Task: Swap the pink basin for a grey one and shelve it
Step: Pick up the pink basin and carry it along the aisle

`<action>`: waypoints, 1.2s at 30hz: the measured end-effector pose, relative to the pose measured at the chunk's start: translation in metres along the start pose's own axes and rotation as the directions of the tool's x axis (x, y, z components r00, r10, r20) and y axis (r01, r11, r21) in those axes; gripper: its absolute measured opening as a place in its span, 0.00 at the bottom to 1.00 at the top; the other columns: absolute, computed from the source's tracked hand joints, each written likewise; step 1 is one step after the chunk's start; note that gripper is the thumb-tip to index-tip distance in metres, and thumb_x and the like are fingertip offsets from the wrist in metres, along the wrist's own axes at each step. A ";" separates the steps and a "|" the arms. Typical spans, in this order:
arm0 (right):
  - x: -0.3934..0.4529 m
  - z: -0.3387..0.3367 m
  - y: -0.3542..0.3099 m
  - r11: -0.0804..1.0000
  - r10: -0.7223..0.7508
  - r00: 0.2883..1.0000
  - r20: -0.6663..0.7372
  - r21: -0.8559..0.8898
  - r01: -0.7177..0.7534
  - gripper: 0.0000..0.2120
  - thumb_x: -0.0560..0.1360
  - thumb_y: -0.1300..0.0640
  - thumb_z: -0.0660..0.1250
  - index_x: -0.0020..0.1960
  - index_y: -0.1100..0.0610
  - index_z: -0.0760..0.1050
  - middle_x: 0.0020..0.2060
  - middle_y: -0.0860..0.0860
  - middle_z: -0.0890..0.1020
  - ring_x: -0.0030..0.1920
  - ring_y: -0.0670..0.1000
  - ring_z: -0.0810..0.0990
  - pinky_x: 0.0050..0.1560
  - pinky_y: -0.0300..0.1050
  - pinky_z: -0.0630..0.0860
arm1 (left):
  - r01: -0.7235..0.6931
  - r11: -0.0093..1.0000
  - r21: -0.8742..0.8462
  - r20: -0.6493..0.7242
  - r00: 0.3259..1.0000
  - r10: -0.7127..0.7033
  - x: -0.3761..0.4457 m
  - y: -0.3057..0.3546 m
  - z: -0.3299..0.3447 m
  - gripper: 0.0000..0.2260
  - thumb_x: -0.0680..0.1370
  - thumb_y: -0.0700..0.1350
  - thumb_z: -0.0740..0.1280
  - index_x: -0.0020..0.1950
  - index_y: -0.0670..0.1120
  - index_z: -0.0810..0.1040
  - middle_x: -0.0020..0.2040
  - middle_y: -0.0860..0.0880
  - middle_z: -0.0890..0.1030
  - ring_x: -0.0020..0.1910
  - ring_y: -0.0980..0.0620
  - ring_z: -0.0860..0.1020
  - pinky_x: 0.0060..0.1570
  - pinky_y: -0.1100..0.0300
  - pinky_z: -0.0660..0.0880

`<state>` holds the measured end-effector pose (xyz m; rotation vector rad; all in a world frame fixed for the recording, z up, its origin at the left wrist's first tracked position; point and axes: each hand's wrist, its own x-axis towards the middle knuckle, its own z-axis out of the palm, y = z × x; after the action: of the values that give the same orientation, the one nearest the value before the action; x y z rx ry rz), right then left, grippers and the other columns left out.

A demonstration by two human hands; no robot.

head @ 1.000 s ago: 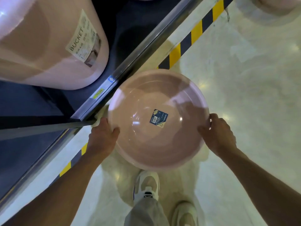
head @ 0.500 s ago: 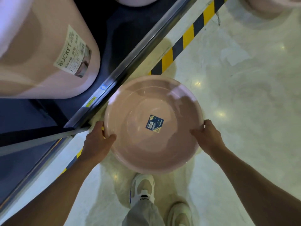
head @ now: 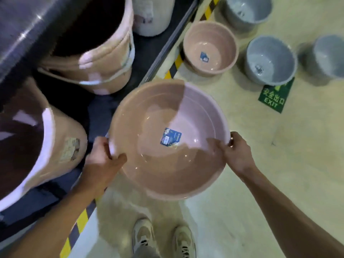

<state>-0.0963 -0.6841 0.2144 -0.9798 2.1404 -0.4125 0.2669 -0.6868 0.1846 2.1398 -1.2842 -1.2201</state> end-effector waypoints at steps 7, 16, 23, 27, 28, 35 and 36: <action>0.041 -0.129 -0.028 0.987 0.066 0.987 -0.145 0.155 -0.043 0.10 0.73 0.45 0.72 0.48 0.51 0.78 0.34 0.49 0.84 0.32 0.45 0.81 0.33 0.44 0.72 | -0.172 0.985 0.010 0.149 0.974 0.168 0.027 0.173 0.012 0.20 0.61 0.60 0.73 0.49 0.64 0.70 0.43 0.59 0.85 0.38 0.60 0.83 0.38 0.55 0.78; 0.158 -0.237 -0.047 0.982 0.082 0.977 -0.196 0.184 -0.045 0.10 0.75 0.49 0.70 0.52 0.54 0.79 0.34 0.45 0.82 0.36 0.44 0.79 0.33 0.39 0.70 | -0.119 0.992 0.030 0.195 0.975 0.111 0.096 0.339 0.085 0.20 0.60 0.60 0.74 0.47 0.61 0.72 0.43 0.50 0.85 0.42 0.48 0.85 0.47 0.40 0.81; 0.261 -0.257 -0.066 0.978 0.079 0.992 -0.094 0.202 -0.059 0.17 0.73 0.53 0.73 0.60 0.55 0.79 0.40 0.48 0.81 0.38 0.46 0.80 0.34 0.43 0.72 | -0.047 0.999 0.022 0.176 0.983 0.042 0.180 0.395 0.137 0.15 0.71 0.41 0.77 0.51 0.50 0.74 0.41 0.44 0.82 0.43 0.40 0.83 0.46 0.37 0.80; 0.330 -0.239 -0.077 0.961 0.125 0.992 0.024 0.244 -0.127 0.22 0.71 0.56 0.76 0.64 0.56 0.77 0.43 0.51 0.82 0.42 0.53 0.82 0.44 0.52 0.81 | 0.002 0.998 0.059 0.233 0.972 -0.016 0.252 0.408 0.159 0.15 0.73 0.41 0.76 0.55 0.48 0.74 0.45 0.43 0.83 0.45 0.42 0.83 0.47 0.38 0.81; 0.347 -0.233 -0.079 0.955 0.139 0.989 0.052 0.255 -0.148 0.23 0.71 0.56 0.76 0.64 0.56 0.76 0.44 0.52 0.82 0.43 0.54 0.83 0.47 0.56 0.82 | 0.022 0.997 0.068 0.240 0.970 -0.037 0.269 0.410 0.165 0.16 0.73 0.40 0.76 0.56 0.47 0.74 0.46 0.42 0.83 0.45 0.41 0.83 0.47 0.37 0.81; 0.463 -0.192 -0.092 0.955 0.128 0.970 0.206 0.240 -0.177 0.28 0.70 0.58 0.76 0.69 0.55 0.73 0.54 0.55 0.82 0.53 0.58 0.81 0.55 0.60 0.80 | 0.126 0.973 0.191 0.222 0.960 -0.168 0.380 0.408 0.209 0.20 0.71 0.43 0.77 0.57 0.46 0.71 0.50 0.43 0.80 0.46 0.40 0.81 0.46 0.37 0.81; 0.478 -0.187 -0.093 0.960 0.121 0.970 0.212 0.223 -0.168 0.28 0.70 0.56 0.77 0.69 0.54 0.74 0.54 0.54 0.82 0.53 0.57 0.81 0.55 0.59 0.80 | 0.147 0.971 0.190 0.226 0.956 -0.188 0.392 0.406 0.215 0.20 0.72 0.41 0.76 0.58 0.45 0.70 0.51 0.44 0.80 0.47 0.41 0.81 0.46 0.38 0.81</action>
<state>-0.3955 -1.1071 0.1583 -0.6913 1.9167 -0.4692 -0.0422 -1.2042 0.1423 2.3185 -1.3723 -1.5324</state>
